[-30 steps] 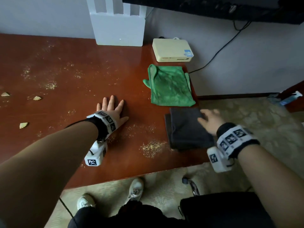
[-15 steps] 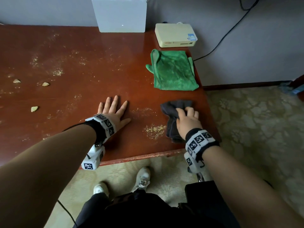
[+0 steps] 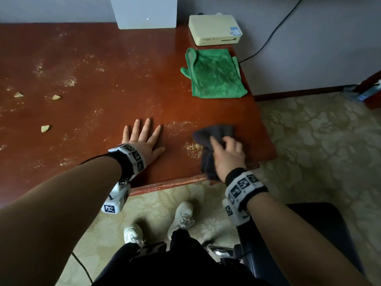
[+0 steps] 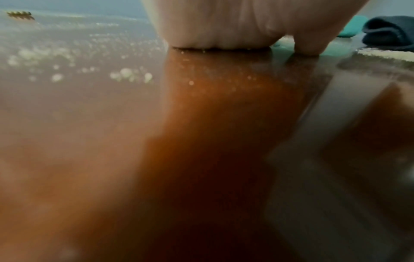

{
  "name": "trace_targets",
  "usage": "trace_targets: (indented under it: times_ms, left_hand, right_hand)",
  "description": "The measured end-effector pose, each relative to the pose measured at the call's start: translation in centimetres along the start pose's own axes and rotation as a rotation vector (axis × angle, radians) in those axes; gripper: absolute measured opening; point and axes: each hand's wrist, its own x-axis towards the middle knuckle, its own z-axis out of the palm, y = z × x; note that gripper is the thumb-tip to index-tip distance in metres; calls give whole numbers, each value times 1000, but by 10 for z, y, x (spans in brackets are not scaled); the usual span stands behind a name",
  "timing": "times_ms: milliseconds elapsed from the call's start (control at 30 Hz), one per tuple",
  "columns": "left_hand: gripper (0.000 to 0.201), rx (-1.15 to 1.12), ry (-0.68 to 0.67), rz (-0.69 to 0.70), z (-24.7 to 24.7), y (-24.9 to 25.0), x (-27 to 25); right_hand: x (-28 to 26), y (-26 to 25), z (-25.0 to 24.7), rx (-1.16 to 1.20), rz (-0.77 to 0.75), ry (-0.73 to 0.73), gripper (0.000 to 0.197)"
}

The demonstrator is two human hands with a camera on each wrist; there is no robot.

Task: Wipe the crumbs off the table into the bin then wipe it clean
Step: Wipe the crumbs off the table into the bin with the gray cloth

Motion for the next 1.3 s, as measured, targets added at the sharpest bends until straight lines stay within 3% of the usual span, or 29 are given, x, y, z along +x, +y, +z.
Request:
trace_targets:
  times_ms: [67, 133, 200, 267, 333, 367, 400, 467, 533, 600, 667, 767, 833, 867, 933, 1000, 1100, 1167, 1233, 1300]
  left_hand:
    - [68, 3, -5, 0, 0, 0, 1]
    - [68, 6, -11, -1, 0, -1, 1]
    - [68, 9, -19, 0, -1, 0, 1]
    - [68, 8, -21, 0, -1, 0, 0]
    - [68, 6, -20, -4, -1, 0, 1]
    - [68, 5, -21, -5, -1, 0, 1]
    - [69, -1, -28, -10, -2, 0, 2]
    - [70, -14, -43, -19, -4, 0, 5]
    - [72, -36, -55, -31, -7, 0, 8]
    - [74, -54, -62, -39, -10, 0, 12]
    - [76, -59, -69, -47, -13, 1, 13]
    - [77, -54, -79, -58, -14, 3, 13]
    - [77, -53, -81, -62, -14, 3, 13]
    - [77, -54, -83, -65, -14, 3, 13]
    - [77, -54, -87, -66, -14, 3, 13]
    - [77, -54, -98, -69, -15, 3, 13]
    - [77, -52, -103, -69, -16, 4, 12]
    - [77, -50, -100, -71, -16, 5, 11]
    - [77, -45, -100, -73, -17, 5, 11]
    - [77, -42, -95, -70, -16, 5, 11]
  right_hand:
    - [-14, -18, 2, -18, -255, -68, 54]
    - [-10, -11, -6, -12, -335, -62, 53]
    - [8, 10, -15, 65, -133, 45, 49]
    - [25, 35, -24, 259, 267, 125, 44]
    - [32, 44, -26, 282, 523, 35, 45]
    - [31, 40, -24, 191, 512, -15, 47]
    - [28, 32, -21, 117, 418, -19, 50]
    - [14, 9, -14, 44, 91, -19, 54]
    - [3, -9, -10, 25, -218, -128, 52]
    - [11, -3, -19, 21, -345, -210, 48]
    - [35, 22, -33, 19, -222, -126, 49]
    - [74, 65, -58, 158, 338, 39, 49]
    - [89, 72, -63, 249, 641, -6, 52]
    - [93, 68, -60, 225, 656, -46, 53]
    - [90, 55, -51, 75, 472, -54, 57]
    - [83, 44, -38, 3, 161, -33, 59]
    - [58, 24, -27, 24, -219, -155, 58]
    - [52, 23, -35, 4, -389, -242, 54]
    - [62, 38, -48, 28, -349, -183, 53]
    - [80, 60, -57, 79, -86, -28, 51]
